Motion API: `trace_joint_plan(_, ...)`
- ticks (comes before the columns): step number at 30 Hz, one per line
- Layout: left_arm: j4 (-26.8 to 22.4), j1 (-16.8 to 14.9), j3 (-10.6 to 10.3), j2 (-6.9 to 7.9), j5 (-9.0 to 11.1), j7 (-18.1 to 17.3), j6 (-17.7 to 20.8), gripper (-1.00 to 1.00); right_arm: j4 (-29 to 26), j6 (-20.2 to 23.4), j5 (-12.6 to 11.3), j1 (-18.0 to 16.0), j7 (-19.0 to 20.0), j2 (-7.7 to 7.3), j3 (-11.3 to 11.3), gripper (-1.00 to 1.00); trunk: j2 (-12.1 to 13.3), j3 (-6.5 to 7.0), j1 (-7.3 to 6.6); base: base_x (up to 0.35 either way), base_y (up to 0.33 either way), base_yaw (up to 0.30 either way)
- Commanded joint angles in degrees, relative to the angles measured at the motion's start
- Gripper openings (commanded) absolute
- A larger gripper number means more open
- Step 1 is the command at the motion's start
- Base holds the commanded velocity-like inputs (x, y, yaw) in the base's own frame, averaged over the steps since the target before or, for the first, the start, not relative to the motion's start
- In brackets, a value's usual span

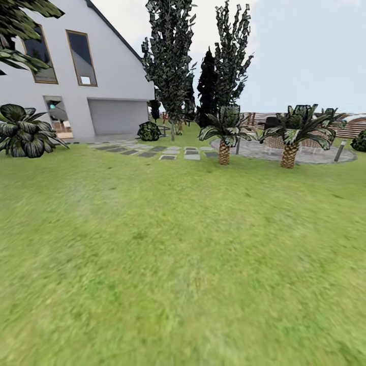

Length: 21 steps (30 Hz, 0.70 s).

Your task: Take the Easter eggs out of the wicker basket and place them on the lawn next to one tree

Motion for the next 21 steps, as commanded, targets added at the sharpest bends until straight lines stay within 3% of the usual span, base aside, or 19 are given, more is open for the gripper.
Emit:
trace_joint_plan(1,0.21,0.0,-0.06,0.05,0.51,-0.06,-0.11,1.0,0.04,-0.16,0.01,-0.05,-0.2,0.01,0.04,1.0,-0.11,-0.11,0.07,0.325,0.0,0.0)
trace_joint_plan(4,3.32,0.03,-0.06,0.41,0.52,-0.42,-0.47,1.0,0.04,-0.1,0.01,-0.05,-0.2,0.01,0.04,1.0,-0.11,-0.11,0.07,0.33,0.0,0.0)
trace_joint_plan(5,4.25,0.04,-0.37,0.34,0.29,-0.44,-3.07,1.0,0.04,0.03,0.02,-0.05,-0.27,-0.01,0.04,1.0,-0.11,-0.11,0.07,0.332,0.0,0.0)
trace_joint_plan(10,5.82,0.0,-0.75,0.2,-0.35,-0.34,-8.31,1.0,0.17,0.05,0.09,-0.05,-0.24,-0.43,0.04,1.0,-0.11,-0.11,0.07,0.332,0.0,0.0)
trace_joint_plan(21,7.14,0.02,-0.71,0.34,-0.55,-0.31,-9.49,1.0,0.05,-0.21,0.02,-0.05,-0.23,-0.52,0.15,1.0,-0.11,-0.11,0.07,0.332,0.0,0.0)
